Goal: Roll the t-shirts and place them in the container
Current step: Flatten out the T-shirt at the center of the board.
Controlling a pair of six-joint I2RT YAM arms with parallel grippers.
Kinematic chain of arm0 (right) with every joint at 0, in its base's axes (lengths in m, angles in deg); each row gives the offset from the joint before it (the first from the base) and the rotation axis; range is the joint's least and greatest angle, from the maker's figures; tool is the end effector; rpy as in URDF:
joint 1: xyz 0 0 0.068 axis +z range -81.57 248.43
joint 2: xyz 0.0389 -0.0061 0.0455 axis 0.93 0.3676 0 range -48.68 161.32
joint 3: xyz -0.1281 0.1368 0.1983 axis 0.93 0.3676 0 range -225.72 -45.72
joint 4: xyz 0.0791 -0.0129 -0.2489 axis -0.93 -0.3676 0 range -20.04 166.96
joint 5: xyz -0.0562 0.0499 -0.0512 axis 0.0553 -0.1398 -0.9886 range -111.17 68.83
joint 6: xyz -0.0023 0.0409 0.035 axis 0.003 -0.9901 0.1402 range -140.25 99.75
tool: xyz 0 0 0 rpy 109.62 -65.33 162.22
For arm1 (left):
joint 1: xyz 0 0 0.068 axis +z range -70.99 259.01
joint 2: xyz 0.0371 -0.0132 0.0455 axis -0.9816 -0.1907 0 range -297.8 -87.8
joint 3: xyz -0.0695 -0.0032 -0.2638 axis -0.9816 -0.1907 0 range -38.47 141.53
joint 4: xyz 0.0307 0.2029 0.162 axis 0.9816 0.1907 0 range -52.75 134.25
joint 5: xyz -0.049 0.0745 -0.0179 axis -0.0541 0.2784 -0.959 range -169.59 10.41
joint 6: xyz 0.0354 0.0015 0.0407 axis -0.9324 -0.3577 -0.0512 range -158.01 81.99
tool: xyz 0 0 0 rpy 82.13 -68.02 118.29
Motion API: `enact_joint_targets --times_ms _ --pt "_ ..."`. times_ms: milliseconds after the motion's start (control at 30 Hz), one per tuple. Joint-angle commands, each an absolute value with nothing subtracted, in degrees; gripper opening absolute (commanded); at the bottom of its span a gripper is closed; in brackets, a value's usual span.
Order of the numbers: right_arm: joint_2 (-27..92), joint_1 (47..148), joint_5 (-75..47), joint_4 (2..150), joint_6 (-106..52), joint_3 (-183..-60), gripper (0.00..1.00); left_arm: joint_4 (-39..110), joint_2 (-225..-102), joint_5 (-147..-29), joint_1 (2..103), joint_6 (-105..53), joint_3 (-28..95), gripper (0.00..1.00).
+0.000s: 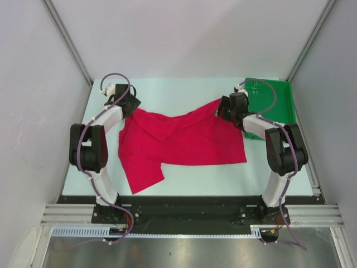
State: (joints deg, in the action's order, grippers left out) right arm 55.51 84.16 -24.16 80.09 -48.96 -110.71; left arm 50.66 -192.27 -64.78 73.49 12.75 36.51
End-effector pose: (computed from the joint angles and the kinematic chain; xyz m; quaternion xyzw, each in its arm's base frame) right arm 0.3866 0.1070 0.1967 0.1124 0.8839 0.1500 0.4285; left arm 0.4072 -0.0302 0.2270 -0.3972 0.8193 -0.0827 0.4051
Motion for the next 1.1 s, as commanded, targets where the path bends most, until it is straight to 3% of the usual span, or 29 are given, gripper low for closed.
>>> enact_joint_targets --times_ms 0,100,167,200,233,333,500,600,633,700,767,1067 --pt "60.74 82.93 -23.11 87.24 -49.87 -116.2 0.73 51.75 -199.65 -64.82 73.12 10.42 42.46 0.66" --pt "66.45 82.23 -23.19 85.75 -50.31 -121.46 0.73 56.39 -204.33 -64.65 73.12 10.59 48.96 0.59" --pt "68.65 81.7 -23.2 84.78 -51.36 -123.58 0.71 56.76 -206.71 -62.91 73.2 10.94 51.25 0.47" --pt "70.57 81.27 -22.93 84.78 -51.54 -124.38 0.71 57.29 -207.24 -62.37 73.29 11.47 52.13 0.4" --pt "71.55 81.26 -22.84 84.26 -52.06 -126.65 0.7 57.55 -208.55 -62.28 73.73 11.38 54.06 0.25" --pt "75.68 81.0 -22.14 81.28 -52.07 -132.0 0.67 58.78 -210.58 -62.27 74.96 10.6 57.84 0.0" --pt "79.9 80.91 -22.93 77.22 -51.72 -139.23 0.58 58.61 -212.69 -61.58 77.24 7.79 65.23 0.0" --pt "81.49 80.73 -23.54 75.03 -51.54 -142.74 0.41 56.6 -212.43 -62.09 78.83 6.38 67.43 0.0" --pt "81.93 80.73 -23.55 74.76 -51.19 -143.54 0.26 56.07 -212.34 -62.45 78.83 6.11 67.78 0.0" --pt "83.86 80.65 -23.9 73.71 -50.93 -147.31 0.09 55.01 -212.78 -62.8 80.4 5.59 69.63 0.0" --pt "86.22 80.56 -23.72 71.86 -50.31 -150.47 0.01 53.96 -213.39 -63.68 81.02 4.88 71.56 0.0" --pt "97.12 80.12 -24.86 67.47 -47.5 -174.36 0.0 53.08 -224.72 -72.71 84.02 4.88 89.83 0.0"
